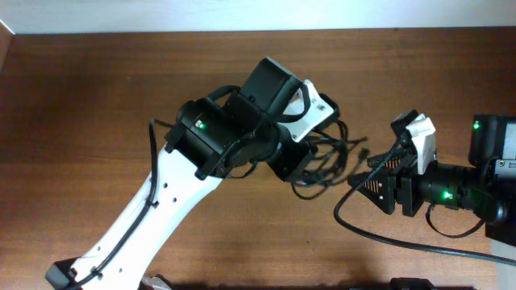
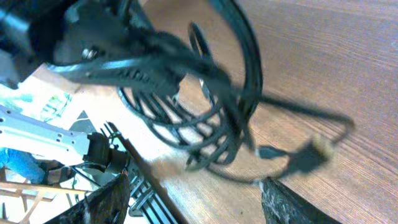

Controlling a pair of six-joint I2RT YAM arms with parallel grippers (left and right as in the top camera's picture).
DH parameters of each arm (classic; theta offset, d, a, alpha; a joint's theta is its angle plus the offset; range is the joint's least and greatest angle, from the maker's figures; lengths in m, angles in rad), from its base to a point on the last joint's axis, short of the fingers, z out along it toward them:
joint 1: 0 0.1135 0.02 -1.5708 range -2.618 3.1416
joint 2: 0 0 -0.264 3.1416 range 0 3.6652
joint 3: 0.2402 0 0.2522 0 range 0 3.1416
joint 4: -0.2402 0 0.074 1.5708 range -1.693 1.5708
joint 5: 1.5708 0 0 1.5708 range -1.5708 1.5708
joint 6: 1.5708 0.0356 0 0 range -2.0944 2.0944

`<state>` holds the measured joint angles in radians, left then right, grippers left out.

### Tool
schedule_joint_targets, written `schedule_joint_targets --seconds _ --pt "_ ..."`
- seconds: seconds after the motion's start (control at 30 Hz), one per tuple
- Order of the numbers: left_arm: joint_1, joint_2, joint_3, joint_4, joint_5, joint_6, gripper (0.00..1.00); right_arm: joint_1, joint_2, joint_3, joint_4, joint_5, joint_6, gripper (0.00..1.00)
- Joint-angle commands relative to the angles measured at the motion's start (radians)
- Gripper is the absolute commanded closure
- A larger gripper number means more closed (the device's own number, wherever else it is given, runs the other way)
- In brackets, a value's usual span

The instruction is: Untangle cables

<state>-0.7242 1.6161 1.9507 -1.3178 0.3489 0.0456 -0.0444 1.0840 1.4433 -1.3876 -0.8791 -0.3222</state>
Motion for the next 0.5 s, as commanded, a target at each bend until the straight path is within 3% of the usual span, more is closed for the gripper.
schedule_joint_targets --seconds 0.0,0.13,0.47 --pt "-0.002 0.001 0.014 0.043 -0.031 -0.061 1.00 -0.002 0.003 0.003 -0.005 -0.003 -0.010 0.33" --pt "-0.002 0.001 0.014 0.116 0.149 -0.060 1.00 -0.002 0.003 0.003 -0.012 -0.003 -0.011 0.34" --pt "-0.002 0.001 0.014 0.133 0.267 -0.053 1.00 -0.002 0.003 0.003 -0.011 -0.002 -0.011 0.33"
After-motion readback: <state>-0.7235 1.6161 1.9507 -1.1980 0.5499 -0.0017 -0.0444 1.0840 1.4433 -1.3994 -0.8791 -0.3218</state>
